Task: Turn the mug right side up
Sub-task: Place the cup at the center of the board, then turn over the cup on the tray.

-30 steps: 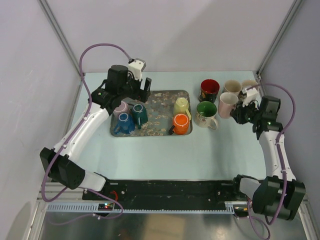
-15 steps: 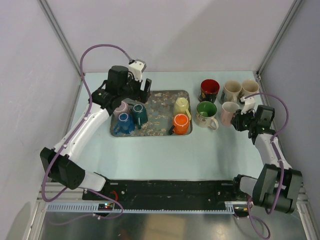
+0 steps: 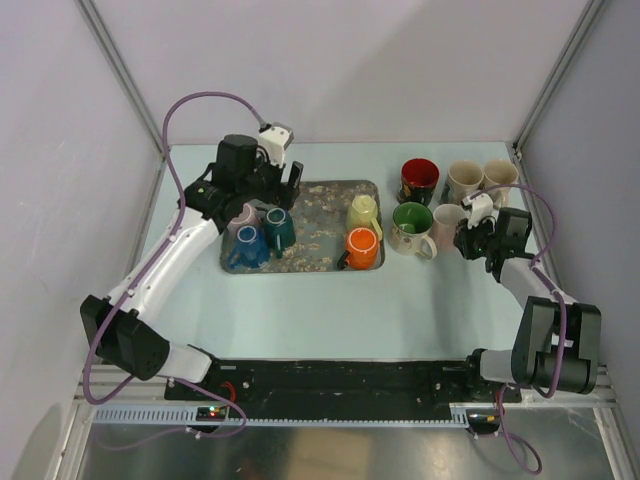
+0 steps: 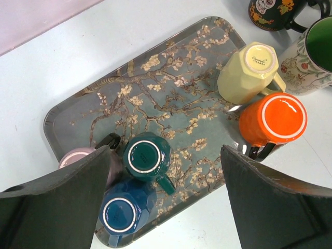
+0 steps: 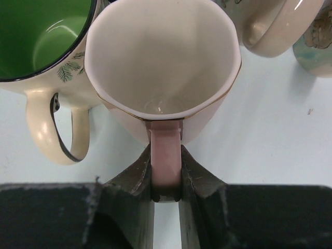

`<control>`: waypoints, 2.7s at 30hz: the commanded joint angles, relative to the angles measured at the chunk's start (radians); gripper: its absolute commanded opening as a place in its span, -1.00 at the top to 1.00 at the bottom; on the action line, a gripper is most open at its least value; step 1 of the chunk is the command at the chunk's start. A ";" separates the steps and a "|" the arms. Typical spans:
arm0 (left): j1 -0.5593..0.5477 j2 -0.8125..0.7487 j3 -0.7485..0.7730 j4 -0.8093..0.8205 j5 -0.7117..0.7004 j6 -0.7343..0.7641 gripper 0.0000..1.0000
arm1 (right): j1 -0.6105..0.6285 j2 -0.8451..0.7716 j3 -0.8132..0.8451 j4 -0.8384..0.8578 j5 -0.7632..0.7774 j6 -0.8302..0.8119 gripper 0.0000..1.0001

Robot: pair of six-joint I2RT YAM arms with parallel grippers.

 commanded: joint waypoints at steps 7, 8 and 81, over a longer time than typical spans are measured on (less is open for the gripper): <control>0.002 -0.027 -0.018 0.026 0.005 0.043 -0.81 | 0.011 -0.002 0.020 0.019 -0.018 -0.118 0.41; 0.001 -0.026 -0.020 0.026 0.007 0.042 -0.80 | 0.007 -0.007 0.020 0.009 -0.021 -0.115 0.37; 0.016 -0.152 -0.221 -0.046 0.015 0.187 -0.89 | 0.663 0.652 0.954 -0.242 0.111 0.224 -0.04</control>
